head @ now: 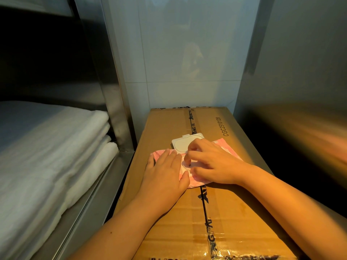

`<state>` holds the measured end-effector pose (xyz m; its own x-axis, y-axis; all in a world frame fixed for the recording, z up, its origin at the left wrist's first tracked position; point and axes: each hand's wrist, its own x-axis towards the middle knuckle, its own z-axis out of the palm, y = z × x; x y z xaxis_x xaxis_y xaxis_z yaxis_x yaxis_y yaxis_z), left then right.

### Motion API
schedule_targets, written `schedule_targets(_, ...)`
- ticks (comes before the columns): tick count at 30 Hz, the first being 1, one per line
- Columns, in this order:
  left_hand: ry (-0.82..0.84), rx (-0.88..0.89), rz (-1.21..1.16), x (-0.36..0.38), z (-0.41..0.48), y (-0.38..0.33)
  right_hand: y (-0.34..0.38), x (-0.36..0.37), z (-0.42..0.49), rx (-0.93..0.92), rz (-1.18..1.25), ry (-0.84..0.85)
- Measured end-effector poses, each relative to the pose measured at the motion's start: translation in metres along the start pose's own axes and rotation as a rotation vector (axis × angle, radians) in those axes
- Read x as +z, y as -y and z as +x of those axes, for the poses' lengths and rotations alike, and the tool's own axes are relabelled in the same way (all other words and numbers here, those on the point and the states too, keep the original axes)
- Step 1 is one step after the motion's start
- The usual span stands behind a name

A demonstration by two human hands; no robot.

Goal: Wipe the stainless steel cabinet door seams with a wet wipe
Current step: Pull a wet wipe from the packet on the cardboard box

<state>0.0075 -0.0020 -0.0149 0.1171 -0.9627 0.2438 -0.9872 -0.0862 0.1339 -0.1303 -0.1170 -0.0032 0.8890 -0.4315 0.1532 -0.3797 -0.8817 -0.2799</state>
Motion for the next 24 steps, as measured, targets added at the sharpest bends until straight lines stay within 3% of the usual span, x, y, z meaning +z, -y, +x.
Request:
schedule_targets(6, -0.001, -0.009, -0.008, 0.001, 0.0, 0.0, 0.006, 0.002, 0.002, 0.031, 0.071, -0.087)
schedule_targets(15, -0.015, 0.001, -0.017, 0.001, 0.0, -0.001, 0.008, -0.001, 0.01, 0.091, 0.185, -0.049)
schedule_targets(24, -0.01, 0.005, -0.019, 0.001, 0.0, -0.001, 0.013, -0.001, 0.01, 0.125, 0.15, -0.11)
